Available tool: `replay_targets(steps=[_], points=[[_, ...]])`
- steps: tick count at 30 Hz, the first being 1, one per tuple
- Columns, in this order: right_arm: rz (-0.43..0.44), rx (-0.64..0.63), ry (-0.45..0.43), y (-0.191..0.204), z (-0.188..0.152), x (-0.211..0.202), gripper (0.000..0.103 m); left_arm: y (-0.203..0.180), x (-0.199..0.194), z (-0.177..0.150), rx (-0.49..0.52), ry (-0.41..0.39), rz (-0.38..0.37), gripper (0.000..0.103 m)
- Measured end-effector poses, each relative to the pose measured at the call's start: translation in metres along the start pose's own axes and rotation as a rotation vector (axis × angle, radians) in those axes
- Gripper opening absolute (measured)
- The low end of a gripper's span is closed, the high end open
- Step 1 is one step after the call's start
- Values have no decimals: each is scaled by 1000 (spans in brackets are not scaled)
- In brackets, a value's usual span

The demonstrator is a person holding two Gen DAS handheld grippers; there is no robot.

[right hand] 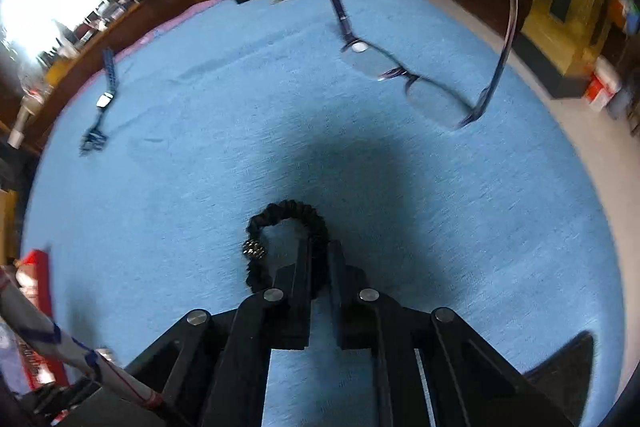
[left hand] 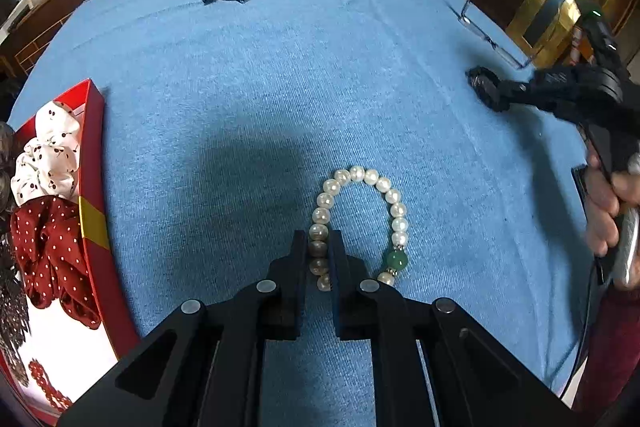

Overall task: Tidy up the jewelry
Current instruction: 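Carry the pearl bracelet and black hair tie into the red box and open both tools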

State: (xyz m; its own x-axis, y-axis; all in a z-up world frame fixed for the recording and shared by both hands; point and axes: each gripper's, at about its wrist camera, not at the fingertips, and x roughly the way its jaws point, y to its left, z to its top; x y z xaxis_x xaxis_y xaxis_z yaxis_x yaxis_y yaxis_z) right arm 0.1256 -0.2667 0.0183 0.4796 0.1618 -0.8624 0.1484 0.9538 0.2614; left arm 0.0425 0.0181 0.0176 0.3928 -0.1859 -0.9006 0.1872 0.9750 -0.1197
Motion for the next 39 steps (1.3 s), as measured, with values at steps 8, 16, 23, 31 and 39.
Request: replay_targets(steps=[8,16,23,31,39], points=[[175,-76,-116,31,-54,-72,8,-2,-23,-7,-19,-68,-56,9],[272,-165,-148,73,-93,-102,8,-9,-63,-16,5,-145,-70,9],[300,-205,-151,91,-111,-111,8,-6,-90,-27,26,-206,-34,9],[312,-267,-149,116,-124,-115,8,1,-101,-40,32,-254,40,9],[310,-307,-143,136,-132,-116,8,6,-118,-53,42,-323,89,9]])
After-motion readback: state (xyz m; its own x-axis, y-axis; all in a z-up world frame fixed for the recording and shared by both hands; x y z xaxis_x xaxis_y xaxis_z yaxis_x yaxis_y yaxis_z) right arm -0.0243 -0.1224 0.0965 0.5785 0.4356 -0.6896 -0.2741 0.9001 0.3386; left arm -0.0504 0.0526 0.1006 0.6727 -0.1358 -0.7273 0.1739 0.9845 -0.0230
